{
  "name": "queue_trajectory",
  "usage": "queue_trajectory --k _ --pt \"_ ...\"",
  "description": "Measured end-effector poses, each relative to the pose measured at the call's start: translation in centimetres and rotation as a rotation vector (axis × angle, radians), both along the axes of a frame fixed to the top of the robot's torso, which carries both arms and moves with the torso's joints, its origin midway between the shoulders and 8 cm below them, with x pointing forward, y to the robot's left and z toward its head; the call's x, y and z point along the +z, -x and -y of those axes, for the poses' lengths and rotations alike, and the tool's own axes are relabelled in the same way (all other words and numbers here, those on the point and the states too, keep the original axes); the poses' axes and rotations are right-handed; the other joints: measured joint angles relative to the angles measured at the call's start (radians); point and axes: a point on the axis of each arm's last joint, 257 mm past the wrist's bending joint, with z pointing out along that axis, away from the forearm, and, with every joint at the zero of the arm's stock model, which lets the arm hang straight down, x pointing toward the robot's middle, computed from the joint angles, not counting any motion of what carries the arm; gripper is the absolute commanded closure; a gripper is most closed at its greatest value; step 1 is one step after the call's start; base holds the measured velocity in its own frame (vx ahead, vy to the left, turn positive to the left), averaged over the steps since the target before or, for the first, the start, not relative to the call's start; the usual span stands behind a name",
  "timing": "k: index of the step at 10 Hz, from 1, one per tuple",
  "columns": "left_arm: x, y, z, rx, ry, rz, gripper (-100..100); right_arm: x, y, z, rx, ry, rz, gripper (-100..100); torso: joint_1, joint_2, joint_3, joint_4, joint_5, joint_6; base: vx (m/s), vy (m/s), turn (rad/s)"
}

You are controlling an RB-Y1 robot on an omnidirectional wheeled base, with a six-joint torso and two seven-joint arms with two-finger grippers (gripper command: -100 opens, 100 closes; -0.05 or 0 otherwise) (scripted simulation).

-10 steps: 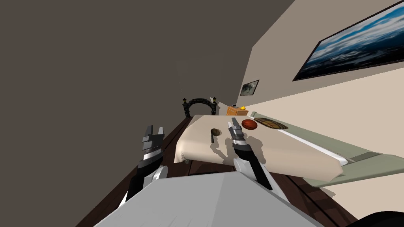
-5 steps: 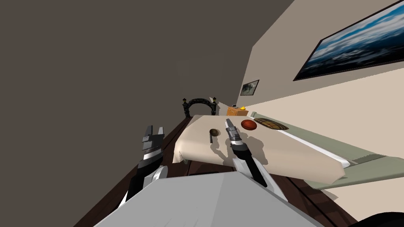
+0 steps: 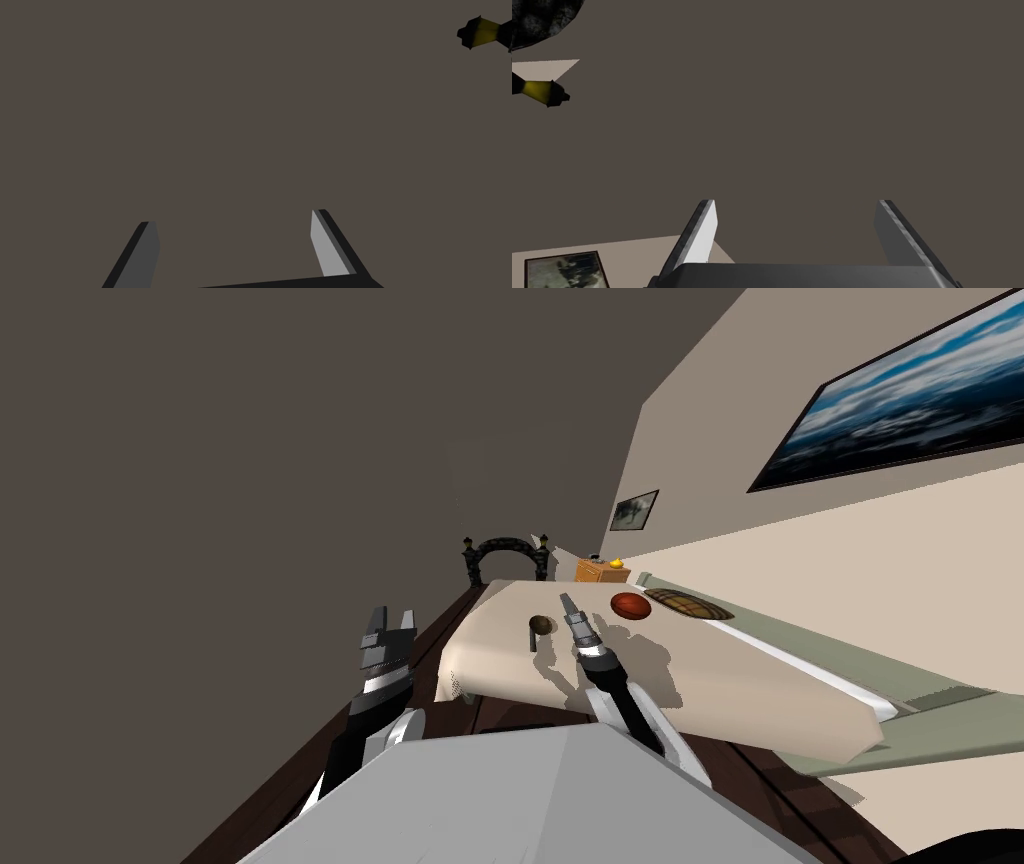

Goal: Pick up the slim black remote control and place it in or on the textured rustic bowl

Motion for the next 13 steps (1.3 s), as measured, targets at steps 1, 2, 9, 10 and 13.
queue_trajectory --k 1,2,9,10,13 --pt "0.0 0.0 0.0 0.0 0.0 0.0 0 -0.1 -0.1 -0.6 0.004 0.031 0.007 -100 0.0 0.0 0.0 0.0 0.0 0.0 0.024 -0.056 0.047" --pt "0.0 0.0 0.0 0.0 0.0 0.0 0 -0.4 0.1 -1.5 0.016 0.062 0.014 -100 0.0 -0.001 -0.001 0.0 0.0 0.0 0.018 -0.049 0.018" --pt "0.0 0.0 0.0 0.0 0.0 0.0 0 -2.0 -0.2 -6.5 0.064 0.256 0.062 -100 0.002 0.0 0.0 0.0 0.0 0.0 0.009 -0.038 0.024" --pt "0.0 0.0 0.0 0.0 0.0 0.0 0 -2.4 -0.1 -7.5 0.08 0.284 0.07 -100 0.002 0.0 0.0 0.0 0.0 0.0 0.013 -0.043 0.034" --pt "0.0 0.0 0.0 0.0 0.0 0.0 0 -3.2 0.0 -9.6 0.108 0.364 0.093 -100 0.002 -0.001 0.0 0.0 0.0 0.0 0.012 -0.032 0.031"
